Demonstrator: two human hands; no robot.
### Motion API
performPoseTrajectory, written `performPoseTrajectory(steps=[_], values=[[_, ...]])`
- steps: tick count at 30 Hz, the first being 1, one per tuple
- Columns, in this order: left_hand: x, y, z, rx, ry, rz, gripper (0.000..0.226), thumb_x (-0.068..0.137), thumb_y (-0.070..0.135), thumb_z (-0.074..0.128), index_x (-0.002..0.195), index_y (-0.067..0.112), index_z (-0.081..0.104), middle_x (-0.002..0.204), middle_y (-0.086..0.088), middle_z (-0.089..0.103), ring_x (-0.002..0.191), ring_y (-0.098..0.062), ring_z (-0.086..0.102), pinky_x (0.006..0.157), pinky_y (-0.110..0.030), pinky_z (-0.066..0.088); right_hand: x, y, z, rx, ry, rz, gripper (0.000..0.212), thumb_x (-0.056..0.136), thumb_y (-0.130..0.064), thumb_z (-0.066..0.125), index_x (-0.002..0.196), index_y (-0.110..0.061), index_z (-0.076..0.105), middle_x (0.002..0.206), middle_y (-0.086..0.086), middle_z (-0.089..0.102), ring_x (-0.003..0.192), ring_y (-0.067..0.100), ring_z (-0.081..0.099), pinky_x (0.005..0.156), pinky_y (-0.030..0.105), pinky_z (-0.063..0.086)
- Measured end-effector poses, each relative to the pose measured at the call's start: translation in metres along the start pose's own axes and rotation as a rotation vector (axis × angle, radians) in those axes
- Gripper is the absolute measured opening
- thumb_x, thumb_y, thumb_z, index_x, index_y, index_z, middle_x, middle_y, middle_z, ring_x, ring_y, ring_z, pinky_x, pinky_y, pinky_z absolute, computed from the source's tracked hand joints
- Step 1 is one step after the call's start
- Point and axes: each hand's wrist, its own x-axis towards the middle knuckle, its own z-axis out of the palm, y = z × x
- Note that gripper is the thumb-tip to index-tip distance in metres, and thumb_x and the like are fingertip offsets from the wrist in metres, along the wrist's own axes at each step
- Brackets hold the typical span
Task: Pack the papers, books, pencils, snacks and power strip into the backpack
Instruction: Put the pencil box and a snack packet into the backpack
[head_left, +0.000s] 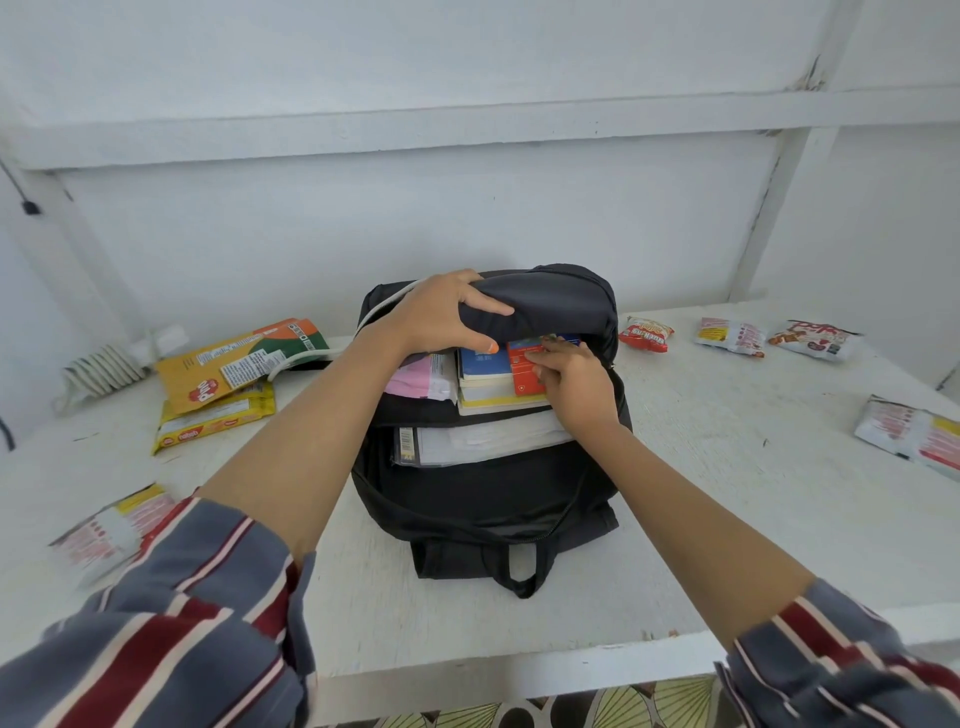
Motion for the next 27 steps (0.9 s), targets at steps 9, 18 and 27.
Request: performPoseTrajectory(steps=[9,18,27], values=[[-0.003,0.0,0.002,-0.006,-0.019,-0.018,0.045,0.067,0.02,0.082,0.109,0.03,0.069,0.118,0.003,0.057,0.11,-0.014,0.052,0.101,-0.037,0.04,-0.006,0.002,-0.004,-0.015,0.046,-0.084,0.028,0.092,-0.011,0.054,0.119,-0.009,0.064,0.129,0.013,0.057,0.124,0.032,0.046,0.105,0.034,0.033],[-0.008,0.002,0.006,0.068,-0.04,-0.03,0.041,0.07,0.023,0.08,0.108,0.03,0.069,0.118,0.002,0.055,0.108,-0.014,0.05,0.092,-0.027,0.037,-0.015,-0.001,-0.017,-0.064,0.034,-0.141,0.031,0.089,-0.006,0.054,0.119,-0.006,0.064,0.127,0.012,0.059,0.12,0.028,0.049,0.104,0.03,0.033],[-0.032,-0.003,0.02,-0.038,-0.161,-0.13,0.014,0.073,0.023,0.076,0.068,0.01,0.075,0.103,0.0,0.071,0.12,-0.006,0.051,0.096,-0.025,0.035,-0.031,-0.007,-0.045,0.172,0.357,-0.229,0.019,0.074,0.004,0.056,0.077,-0.003,0.073,0.078,0.009,0.071,0.075,0.024,0.066,0.068,0.029,0.051]])
